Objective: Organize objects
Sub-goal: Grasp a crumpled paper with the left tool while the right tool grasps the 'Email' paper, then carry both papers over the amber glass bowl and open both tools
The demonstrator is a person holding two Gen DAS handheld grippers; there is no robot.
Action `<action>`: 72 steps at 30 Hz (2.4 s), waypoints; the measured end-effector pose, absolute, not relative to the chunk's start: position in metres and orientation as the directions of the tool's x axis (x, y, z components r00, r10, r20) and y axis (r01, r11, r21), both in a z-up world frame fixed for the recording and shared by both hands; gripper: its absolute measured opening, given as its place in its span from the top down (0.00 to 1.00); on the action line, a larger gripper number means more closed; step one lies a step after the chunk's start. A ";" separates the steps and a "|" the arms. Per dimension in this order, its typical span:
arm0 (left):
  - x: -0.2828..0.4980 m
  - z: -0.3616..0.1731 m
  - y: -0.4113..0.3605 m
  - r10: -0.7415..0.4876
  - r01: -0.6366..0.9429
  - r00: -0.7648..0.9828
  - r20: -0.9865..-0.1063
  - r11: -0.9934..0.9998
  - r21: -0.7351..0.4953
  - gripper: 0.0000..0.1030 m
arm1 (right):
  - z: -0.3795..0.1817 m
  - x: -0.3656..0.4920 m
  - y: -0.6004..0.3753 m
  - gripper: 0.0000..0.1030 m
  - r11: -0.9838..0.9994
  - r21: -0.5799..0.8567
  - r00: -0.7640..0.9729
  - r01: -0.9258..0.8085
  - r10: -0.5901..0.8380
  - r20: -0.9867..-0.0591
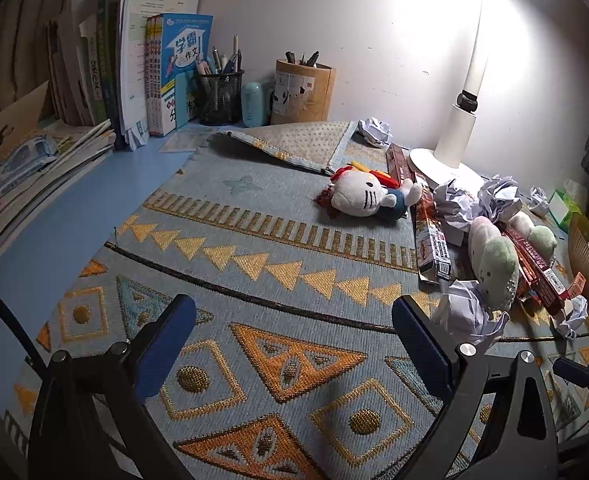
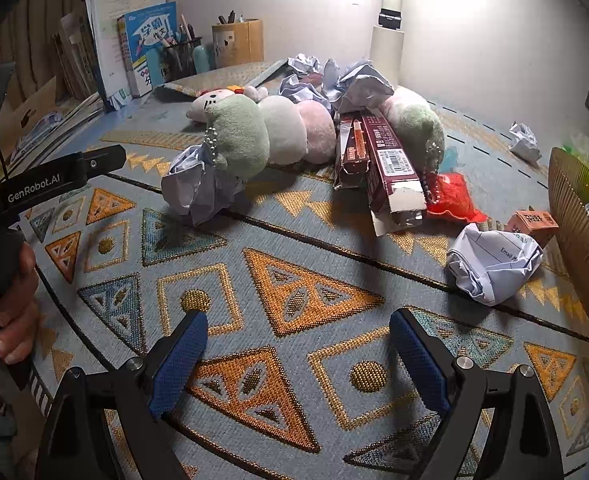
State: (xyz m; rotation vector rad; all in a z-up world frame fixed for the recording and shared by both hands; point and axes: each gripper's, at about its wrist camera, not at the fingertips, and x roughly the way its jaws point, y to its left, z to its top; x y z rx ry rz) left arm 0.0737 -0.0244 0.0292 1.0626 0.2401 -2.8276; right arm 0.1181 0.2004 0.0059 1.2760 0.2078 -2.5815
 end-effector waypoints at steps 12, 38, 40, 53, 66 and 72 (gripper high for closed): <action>0.060 0.028 -0.002 0.313 -0.171 -0.647 -0.695 -0.948 -0.268 0.04 | 0.016 0.116 0.224 0.11 -0.987 0.044 -0.640 0.156 -0.135 -0.756; 0.032 0.019 0.070 0.383 -0.399 -0.576 -0.722 -0.903 -0.160 0.55 | 0.009 0.052 0.301 0.36 -0.995 0.010 -0.583 -0.095 0.047 -0.811; 0.032 0.019 0.069 0.383 -0.393 -0.577 -0.722 -0.905 -0.166 0.55 | 0.010 0.058 0.297 0.44 -0.997 0.005 -0.600 -0.083 0.046 -0.799; 0.085 0.026 0.058 0.387 -0.377 -0.588 -0.710 -0.908 -0.183 0.61 | 0.025 0.151 0.292 0.45 -0.996 0.077 -0.657 -0.048 -0.026 -0.753; 0.140 0.085 0.084 0.470 -0.450 -0.613 -0.635 -0.868 -0.209 0.61 | 0.067 0.201 0.327 0.45 -0.983 0.140 -0.736 -0.115 -0.010 -0.676; 0.132 0.111 0.161 0.592 -0.577 -0.559 -0.580 -0.781 -0.241 0.61 | 0.097 0.215 0.382 0.45 -0.969 0.122 -0.780 -0.214 0.094 -0.619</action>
